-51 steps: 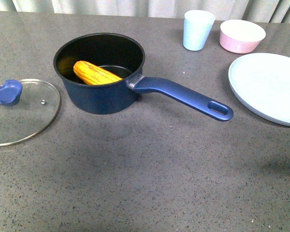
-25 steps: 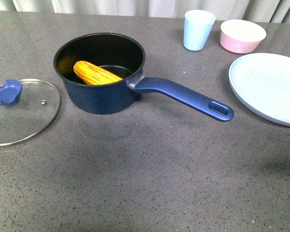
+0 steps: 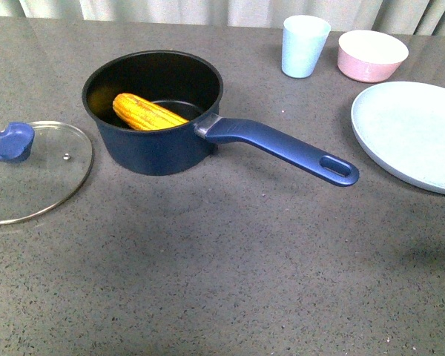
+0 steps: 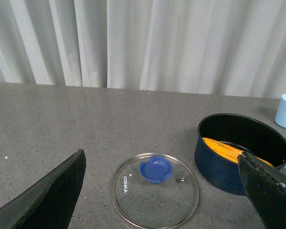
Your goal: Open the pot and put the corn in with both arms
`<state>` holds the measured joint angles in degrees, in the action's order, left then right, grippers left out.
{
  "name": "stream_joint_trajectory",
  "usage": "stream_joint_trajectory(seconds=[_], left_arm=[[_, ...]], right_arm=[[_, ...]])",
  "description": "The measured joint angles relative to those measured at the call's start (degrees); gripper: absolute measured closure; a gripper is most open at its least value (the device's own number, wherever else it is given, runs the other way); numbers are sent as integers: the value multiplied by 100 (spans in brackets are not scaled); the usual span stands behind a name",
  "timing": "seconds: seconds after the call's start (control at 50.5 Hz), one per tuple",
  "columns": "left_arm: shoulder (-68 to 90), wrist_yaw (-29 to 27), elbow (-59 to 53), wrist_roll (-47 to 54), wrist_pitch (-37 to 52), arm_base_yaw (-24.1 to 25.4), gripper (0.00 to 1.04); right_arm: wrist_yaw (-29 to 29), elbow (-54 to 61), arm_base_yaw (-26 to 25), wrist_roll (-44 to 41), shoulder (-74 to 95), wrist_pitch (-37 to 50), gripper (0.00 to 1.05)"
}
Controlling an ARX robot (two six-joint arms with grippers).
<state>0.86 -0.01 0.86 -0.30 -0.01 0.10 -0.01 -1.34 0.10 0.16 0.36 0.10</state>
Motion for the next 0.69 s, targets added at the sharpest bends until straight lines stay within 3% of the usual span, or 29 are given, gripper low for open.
stream_joint_trajectory(seconds=[0.693], left_arm=[[0,-2,0,0,0,0,9]], right_arm=[[0,0,0,0,0,-2,9]])
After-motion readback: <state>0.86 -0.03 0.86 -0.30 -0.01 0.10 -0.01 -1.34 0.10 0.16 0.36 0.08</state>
